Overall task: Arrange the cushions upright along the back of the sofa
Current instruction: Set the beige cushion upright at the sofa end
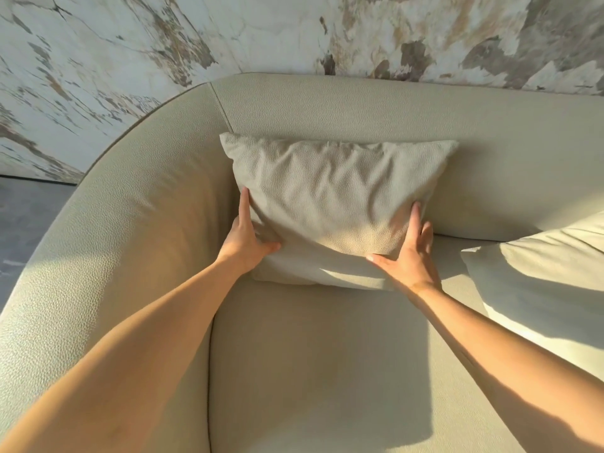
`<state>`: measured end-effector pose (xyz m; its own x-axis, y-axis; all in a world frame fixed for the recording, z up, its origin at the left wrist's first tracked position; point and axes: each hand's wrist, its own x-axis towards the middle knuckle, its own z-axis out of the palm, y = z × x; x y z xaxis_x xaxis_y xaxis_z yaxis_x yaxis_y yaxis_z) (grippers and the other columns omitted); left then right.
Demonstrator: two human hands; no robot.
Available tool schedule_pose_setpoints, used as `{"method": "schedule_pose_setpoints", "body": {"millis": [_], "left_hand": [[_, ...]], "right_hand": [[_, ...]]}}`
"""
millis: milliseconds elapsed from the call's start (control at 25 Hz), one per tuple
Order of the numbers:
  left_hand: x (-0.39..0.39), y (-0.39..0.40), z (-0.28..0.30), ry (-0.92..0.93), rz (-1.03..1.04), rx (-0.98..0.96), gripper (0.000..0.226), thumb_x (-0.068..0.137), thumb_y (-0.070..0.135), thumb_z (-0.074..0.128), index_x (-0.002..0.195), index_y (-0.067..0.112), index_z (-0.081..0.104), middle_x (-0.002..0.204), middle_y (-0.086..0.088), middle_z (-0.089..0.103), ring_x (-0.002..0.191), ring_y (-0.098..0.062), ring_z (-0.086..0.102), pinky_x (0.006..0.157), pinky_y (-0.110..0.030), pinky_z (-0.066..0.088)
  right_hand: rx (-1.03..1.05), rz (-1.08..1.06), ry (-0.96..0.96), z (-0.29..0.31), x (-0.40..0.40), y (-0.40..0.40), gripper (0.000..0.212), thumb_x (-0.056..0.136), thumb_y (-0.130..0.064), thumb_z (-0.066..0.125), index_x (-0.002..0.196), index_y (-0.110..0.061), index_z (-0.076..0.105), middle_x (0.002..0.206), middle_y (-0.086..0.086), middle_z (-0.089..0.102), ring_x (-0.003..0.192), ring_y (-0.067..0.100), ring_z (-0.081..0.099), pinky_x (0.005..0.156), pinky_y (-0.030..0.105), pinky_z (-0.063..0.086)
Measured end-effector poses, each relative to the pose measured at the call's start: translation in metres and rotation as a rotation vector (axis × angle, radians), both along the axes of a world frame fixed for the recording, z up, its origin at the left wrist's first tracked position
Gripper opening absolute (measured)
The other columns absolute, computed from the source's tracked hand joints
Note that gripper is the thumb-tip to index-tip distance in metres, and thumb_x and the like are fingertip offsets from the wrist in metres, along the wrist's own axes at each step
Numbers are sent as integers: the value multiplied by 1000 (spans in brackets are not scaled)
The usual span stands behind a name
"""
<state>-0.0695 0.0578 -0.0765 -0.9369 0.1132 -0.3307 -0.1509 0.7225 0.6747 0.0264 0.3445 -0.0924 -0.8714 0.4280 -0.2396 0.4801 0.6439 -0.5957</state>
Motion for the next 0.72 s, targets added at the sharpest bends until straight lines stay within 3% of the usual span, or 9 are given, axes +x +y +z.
{"method": "schedule_pose_setpoints", "body": {"millis": [120,280,480,720], "left_hand": [[17,-7,18,63,18,-17,125,73,34,84,152,44,-12,162,3,19,137,-17,39,89,-29,39],[45,-13,59,192,-96,-64,122,70,45,82,154,42,-7,164,12,12,148,-14,21,109,-39,37],[84,1,147,334,-316,-237,116,73,67,69,153,44,-12,166,9,1,152,-18,1,122,-46,12],[121,39,230,406,-379,-263,117,69,74,67,152,45,-10,166,9,-4,152,-18,-5,122,-48,6]], "right_hand": [[106,60,3,22,12,7,118,74,-45,78,148,-48,-14,164,9,-2,148,36,15,110,52,32],[460,225,-23,76,43,12,98,80,-62,63,153,-45,0,165,-5,4,148,38,10,110,56,28],[489,250,-102,167,96,14,88,83,-72,49,152,-48,0,164,-10,-8,150,27,-9,116,56,13],[551,224,-89,242,151,48,83,84,-74,42,151,-49,0,165,-8,-3,151,27,-8,118,51,13]]}}
